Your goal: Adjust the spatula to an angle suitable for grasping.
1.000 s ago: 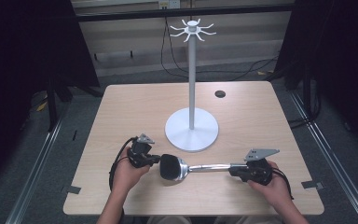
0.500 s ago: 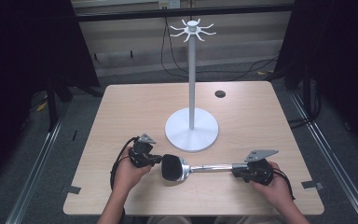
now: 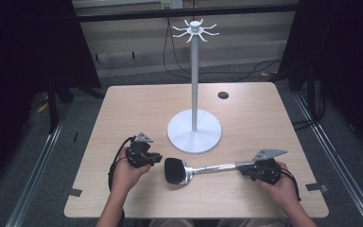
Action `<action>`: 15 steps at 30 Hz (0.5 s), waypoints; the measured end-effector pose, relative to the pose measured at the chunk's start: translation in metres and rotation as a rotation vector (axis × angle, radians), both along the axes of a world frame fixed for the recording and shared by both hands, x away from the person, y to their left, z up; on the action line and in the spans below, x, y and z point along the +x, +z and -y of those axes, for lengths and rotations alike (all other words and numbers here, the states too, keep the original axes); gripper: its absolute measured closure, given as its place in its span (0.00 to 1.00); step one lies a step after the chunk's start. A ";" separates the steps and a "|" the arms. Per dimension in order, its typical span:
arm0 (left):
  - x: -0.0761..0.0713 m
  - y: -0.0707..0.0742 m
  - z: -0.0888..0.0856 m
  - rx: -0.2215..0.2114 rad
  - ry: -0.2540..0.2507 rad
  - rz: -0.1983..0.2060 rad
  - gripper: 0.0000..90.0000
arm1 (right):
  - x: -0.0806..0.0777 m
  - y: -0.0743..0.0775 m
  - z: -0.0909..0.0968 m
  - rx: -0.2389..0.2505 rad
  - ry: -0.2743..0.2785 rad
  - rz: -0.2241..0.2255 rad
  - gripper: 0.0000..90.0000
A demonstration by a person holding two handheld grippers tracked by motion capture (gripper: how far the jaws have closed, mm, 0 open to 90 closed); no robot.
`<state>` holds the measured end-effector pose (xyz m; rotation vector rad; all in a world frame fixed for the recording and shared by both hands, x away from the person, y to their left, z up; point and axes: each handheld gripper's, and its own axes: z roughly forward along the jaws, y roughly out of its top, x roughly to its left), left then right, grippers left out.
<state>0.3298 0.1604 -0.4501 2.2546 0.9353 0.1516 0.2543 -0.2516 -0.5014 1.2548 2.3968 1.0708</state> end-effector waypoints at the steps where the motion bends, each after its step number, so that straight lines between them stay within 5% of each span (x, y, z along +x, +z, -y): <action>1: 0.000 0.000 0.001 -0.006 0.005 0.003 0.90 | 0.001 0.000 0.001 0.000 -0.007 0.003 1.00; 15: -0.003 0.000 0.007 -0.023 -0.033 -0.011 0.89 | 0.022 -0.003 -0.002 0.010 -0.062 0.026 1.00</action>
